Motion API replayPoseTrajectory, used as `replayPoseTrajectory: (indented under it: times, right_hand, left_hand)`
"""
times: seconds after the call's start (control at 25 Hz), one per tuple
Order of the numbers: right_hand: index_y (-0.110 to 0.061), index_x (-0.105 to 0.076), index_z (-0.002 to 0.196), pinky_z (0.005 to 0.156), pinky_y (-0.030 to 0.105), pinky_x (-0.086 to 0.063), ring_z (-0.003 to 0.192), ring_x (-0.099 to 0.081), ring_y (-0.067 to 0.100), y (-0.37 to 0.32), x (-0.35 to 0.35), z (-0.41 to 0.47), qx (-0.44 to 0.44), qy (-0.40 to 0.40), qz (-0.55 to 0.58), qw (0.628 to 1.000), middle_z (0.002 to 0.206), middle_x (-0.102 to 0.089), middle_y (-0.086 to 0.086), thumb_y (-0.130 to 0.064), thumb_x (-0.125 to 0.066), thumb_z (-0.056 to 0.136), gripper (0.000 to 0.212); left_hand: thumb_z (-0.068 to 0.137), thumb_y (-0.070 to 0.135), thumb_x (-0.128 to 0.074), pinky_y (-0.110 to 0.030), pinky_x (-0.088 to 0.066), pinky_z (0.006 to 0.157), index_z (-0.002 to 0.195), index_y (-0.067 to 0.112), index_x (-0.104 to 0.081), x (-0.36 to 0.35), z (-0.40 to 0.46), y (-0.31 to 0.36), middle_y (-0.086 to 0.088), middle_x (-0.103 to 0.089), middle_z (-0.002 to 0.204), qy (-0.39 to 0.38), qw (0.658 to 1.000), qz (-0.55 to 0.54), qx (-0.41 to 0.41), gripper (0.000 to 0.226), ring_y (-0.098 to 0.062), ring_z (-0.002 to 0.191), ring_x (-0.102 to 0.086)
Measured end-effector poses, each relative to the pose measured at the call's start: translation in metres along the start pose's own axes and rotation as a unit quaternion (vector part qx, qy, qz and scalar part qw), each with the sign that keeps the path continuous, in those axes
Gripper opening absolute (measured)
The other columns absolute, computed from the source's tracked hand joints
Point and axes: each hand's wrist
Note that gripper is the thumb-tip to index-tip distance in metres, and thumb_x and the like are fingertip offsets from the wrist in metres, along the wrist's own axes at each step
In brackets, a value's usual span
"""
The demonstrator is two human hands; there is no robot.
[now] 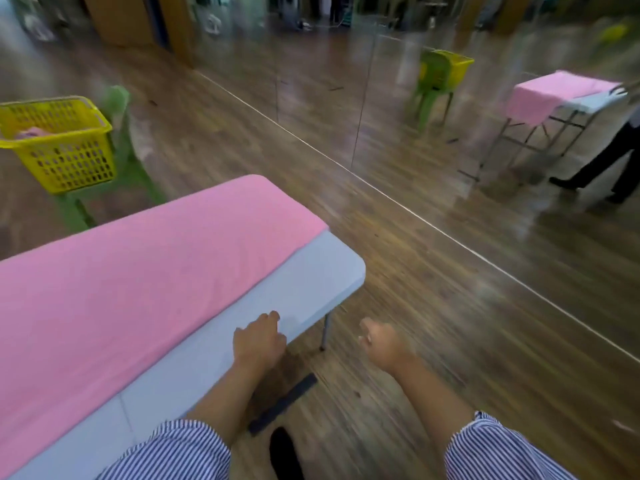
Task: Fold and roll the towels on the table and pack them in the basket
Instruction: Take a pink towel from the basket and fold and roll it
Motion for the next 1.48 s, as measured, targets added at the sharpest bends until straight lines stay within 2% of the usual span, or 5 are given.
replayPoseTrajectory:
  times: [0.44, 0.64, 1.08, 1.32, 1.48]
  right_hand:
    - [-0.017, -0.043, 0.127, 0.077, 0.033, -0.045, 0.103, -0.056, 0.024, -0.017, 0.036, 0.223, 0.102, -0.022, -0.061, 0.993, 0.117, -0.055, 0.003, -0.024, -0.039, 0.096, 0.032]
    - [-0.028, -0.016, 0.147, 0.078, 0.033, -0.045, 0.106, -0.057, 0.025, -0.038, 0.033, 0.310, 0.156, -0.057, -0.118, 0.979, 0.130, -0.044, 0.004, -0.023, -0.037, 0.098, 0.054]
    - [-0.022, -0.038, 0.127, 0.070, 0.038, -0.047, 0.080, -0.060, 0.030, -0.109, 0.062, 0.442, 0.316, -0.039, 0.005, 0.948, 0.087, -0.065, 0.012, -0.016, -0.034, 0.085, 0.043]
    - [-0.009, -0.065, 0.092, 0.077, 0.030, -0.050, 0.096, -0.059, 0.028, -0.069, 0.041, 0.430, 0.538, -0.017, -0.069, 0.840, 0.109, -0.060, 0.013, -0.030, -0.051, 0.069, 0.035]
    - [-0.008, -0.067, 0.086, 0.069, 0.029, -0.050, 0.075, -0.062, 0.023, -0.056, 0.036, 0.436, 0.560, 0.009, -0.064, 0.826, 0.086, -0.064, 0.007, -0.007, -0.053, 0.071, 0.020]
  left_hand:
    - [0.092, 0.027, -0.050, -0.033, -0.032, 0.069, 0.126, 0.018, -0.044, 0.006, 0.148, -0.034, 0.000, -0.046, 0.124, -0.022, 0.991, 0.079, 0.105, 0.035, -0.021, 0.110, -0.051]
    - [0.035, 0.001, -0.084, -0.025, -0.024, 0.047, 0.064, 0.016, -0.060, -0.001, 0.158, -0.047, -0.003, -0.053, 0.068, 0.021, 0.986, 0.097, 0.136, 0.041, -0.025, 0.049, -0.052]
    - [0.090, 0.010, -0.055, -0.040, -0.042, 0.057, 0.120, 0.006, -0.053, 0.054, 0.223, -0.071, -0.019, -0.043, 0.119, 0.166, 0.912, -0.086, 0.366, 0.030, -0.040, 0.066, -0.058]
    - [0.071, 0.054, -0.052, -0.030, -0.041, 0.054, 0.087, 0.020, -0.066, 0.003, 0.221, -0.049, 0.001, -0.062, 0.087, 0.086, 0.991, 0.065, 0.080, 0.040, -0.023, 0.067, -0.059]
    - [0.068, 0.020, -0.064, -0.028, -0.029, 0.052, 0.078, 0.020, -0.062, -0.005, 0.225, -0.034, 0.002, -0.059, 0.077, 0.094, 0.989, 0.099, 0.057, 0.010, -0.021, 0.058, -0.053]
Point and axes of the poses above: each hand's wrist, its own z-axis towards the middle knuckle, its own x-axis out of the back of the hand, y = z × x
